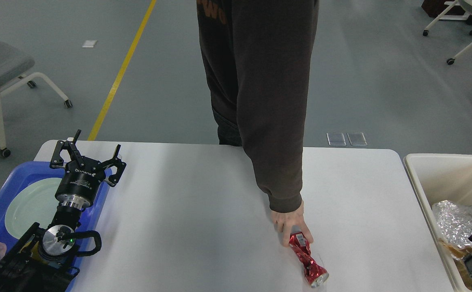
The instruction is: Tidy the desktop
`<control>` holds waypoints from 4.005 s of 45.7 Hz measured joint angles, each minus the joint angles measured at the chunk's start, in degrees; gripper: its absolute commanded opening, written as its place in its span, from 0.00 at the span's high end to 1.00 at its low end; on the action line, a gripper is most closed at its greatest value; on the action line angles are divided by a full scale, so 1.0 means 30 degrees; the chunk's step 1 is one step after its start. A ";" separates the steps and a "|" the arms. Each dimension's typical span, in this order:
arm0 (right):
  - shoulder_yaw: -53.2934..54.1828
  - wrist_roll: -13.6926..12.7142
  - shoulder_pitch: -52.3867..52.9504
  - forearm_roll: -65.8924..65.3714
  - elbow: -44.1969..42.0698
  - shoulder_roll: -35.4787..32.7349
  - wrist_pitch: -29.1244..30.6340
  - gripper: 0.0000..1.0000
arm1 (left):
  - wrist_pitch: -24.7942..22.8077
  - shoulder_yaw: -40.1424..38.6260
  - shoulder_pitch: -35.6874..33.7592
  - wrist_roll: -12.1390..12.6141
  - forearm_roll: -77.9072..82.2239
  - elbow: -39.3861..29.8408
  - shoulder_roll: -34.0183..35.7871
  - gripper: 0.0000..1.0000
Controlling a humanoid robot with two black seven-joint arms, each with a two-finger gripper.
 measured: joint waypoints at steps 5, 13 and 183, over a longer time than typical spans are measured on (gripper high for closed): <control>-0.0030 0.0013 -0.0043 -0.0014 -0.0005 0.0040 0.0000 0.00 | 0.0000 0.0000 0.0003 0.0000 0.0001 0.0000 0.0000 0.01; -0.0035 0.0021 -0.0128 -0.0021 -0.0005 0.0049 -0.0216 0.00 | 0.0000 0.0000 0.0003 0.0000 -0.0001 0.0000 0.0003 0.01; -0.3104 -0.0175 1.5975 -0.4701 1.8161 0.7192 0.8441 0.77 | 0.0000 0.0013 -0.0023 0.0000 0.0016 0.0000 -0.0007 0.01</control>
